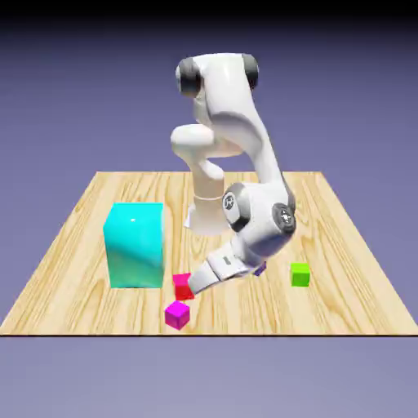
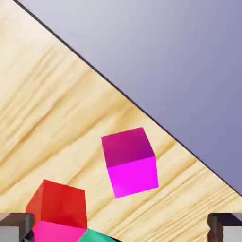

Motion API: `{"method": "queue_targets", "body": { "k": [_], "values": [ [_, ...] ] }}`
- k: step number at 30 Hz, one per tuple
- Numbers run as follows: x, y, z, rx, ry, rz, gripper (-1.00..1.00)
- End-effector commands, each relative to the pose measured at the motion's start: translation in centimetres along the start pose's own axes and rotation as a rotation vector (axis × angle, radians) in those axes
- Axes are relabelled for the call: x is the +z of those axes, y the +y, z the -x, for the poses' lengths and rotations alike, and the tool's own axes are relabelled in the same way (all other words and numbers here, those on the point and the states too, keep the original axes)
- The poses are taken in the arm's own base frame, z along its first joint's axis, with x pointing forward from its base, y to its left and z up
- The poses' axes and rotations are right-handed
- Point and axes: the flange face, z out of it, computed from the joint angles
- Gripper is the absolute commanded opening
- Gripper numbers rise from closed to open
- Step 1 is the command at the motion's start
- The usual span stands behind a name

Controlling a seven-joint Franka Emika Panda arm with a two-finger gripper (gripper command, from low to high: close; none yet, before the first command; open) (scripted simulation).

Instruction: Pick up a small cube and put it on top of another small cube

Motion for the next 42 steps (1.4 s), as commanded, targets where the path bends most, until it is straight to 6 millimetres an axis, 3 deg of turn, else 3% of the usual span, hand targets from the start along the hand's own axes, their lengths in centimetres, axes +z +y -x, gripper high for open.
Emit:
{"method": "queue_targets", "body": {
  "k": [1,14,16,20,21,22,26,30,35,42],
  "values": [
    [0.7,-0.5,-0.6,-0.019,-0.029,0.034,0.0],
    [10.0,-6.3,-5.9,-0.187,-0.416,0.453,0.0],
    [10.3,-6.5,-6.0,-0.19,-0.43,0.467,0.0],
    [15.8,-5.3,-4.9,-0.19,-0.43,0.467,0.0],
    [15.8,-5.3,-4.9,-0.19,-0.43,0.467,-1.0],
    [15.8,-5.3,-4.9,-0.19,-0.43,0.467,-1.0],
    [10.1,-6.9,-5.7,-0.193,-0.427,0.467,-1.0],
    [6.8,-13.3,-0.5,-0.243,-0.373,0.486,-1.0],
    [3.7,-20.0,7.6,-0.302,-0.302,0.534,-1.0],
    [1.7,-26.3,20.9,-0.366,-0.187,0.644,-1.0]
  ]
}}
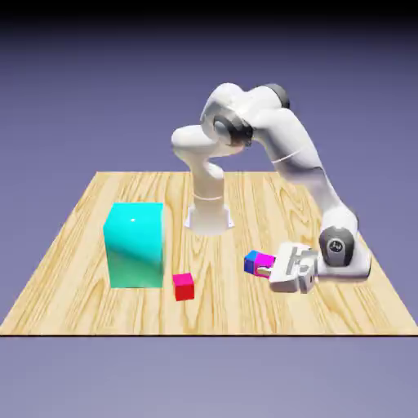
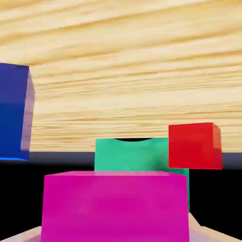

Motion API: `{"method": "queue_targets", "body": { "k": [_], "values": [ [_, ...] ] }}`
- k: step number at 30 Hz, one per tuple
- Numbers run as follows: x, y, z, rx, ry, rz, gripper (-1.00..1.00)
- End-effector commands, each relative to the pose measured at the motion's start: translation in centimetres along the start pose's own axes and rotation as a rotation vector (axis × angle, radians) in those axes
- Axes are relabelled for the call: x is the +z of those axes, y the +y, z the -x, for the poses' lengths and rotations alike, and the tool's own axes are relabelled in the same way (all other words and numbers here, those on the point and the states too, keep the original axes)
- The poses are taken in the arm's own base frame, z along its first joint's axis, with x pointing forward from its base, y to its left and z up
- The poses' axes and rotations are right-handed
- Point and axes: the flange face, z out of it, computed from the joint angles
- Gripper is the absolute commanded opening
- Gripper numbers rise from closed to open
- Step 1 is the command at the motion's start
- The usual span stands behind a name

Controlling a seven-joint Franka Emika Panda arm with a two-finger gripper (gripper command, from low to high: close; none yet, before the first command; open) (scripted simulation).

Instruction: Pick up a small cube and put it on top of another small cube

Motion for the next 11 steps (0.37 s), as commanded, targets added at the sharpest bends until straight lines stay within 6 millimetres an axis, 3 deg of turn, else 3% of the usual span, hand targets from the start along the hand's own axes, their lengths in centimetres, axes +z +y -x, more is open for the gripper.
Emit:
{"method": "queue_targets", "body": {
  "k": [1,2,4,7,8,9,10,11],
  "values": [
    [-0.2,-1.2,1.6,0.001,0.016,0.024,-1.0],
    [-0.4,-2.3,3.3,0.002,0.031,0.047,-1.0],
    [-0.4,-2.8,4.0,0.003,0.038,0.058,-1.0],
    [4.3,-3.7,2.6,0.004,0.038,0.058,-1.0],
    [5.0,-3.9,2.4,0.003,0.038,0.058,-1.0],
    [5.0,-3.9,2.4,0.003,0.038,0.058,1.0],
    [5.0,-3.9,2.4,0.003,0.038,0.058,1.0],
    [3.4,-3.5,2.8,0.005,0.038,0.059,1.0]
  ]
}}
